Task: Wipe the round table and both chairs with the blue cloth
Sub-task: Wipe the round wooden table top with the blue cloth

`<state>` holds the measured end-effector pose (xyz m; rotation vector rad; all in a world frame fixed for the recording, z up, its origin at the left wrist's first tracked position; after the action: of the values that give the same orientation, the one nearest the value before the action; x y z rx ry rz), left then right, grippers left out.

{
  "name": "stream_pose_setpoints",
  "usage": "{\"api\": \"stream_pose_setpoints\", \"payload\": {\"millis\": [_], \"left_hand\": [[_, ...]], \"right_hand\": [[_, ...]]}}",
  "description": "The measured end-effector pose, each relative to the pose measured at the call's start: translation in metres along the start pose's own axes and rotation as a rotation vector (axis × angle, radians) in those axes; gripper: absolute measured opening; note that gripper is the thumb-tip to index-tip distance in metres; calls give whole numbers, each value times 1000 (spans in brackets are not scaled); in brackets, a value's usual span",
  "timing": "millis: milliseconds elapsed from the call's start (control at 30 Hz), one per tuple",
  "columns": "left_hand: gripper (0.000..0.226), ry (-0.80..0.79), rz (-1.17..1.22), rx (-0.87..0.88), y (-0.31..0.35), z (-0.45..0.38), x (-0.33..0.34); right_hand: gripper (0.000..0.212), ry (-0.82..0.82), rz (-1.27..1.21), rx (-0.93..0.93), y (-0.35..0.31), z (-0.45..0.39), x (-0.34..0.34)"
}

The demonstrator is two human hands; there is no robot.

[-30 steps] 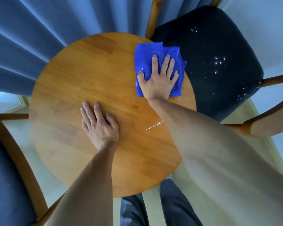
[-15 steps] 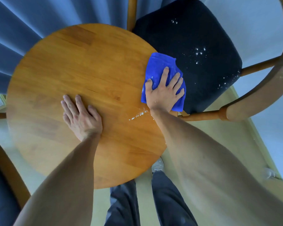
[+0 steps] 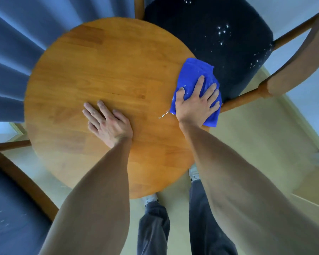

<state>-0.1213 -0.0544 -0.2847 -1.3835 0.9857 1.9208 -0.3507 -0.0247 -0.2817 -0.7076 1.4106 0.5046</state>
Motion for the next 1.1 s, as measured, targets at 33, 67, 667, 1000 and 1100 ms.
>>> {"api": "stream_pose_setpoints", "payload": {"millis": [33, 67, 667, 1000, 1100], "left_hand": [[59, -1, 4, 4, 0, 0, 0], [59, -1, 10, 4, -1, -1, 0], [59, 54, -66, -31, -55, -48, -18], [38, 59, -62, 146, 6, -145, -32], [54, 51, -37, 71, 2, -148, -35]], "right_hand": [[73, -5, -4, 28, 4, 11, -1], [73, -16, -12, 50, 7, 22, -2], [71, -25, 103, -330, 10, 103, -2], [70, -81, 150, -714, -54, 18, 7], [71, -73, 115, -521, -93, -4, 10]]}}
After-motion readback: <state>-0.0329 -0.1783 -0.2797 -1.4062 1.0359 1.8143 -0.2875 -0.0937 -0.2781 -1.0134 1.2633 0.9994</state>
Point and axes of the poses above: each hand's wrist, its own z-axis away from the middle knuckle, its own x-axis out of the palm, y = z × x, the point moved 2 cm from there along -z, towards the middle knuckle, and after that the axes turned 11 degrees about -x, right-handed, at the moved point
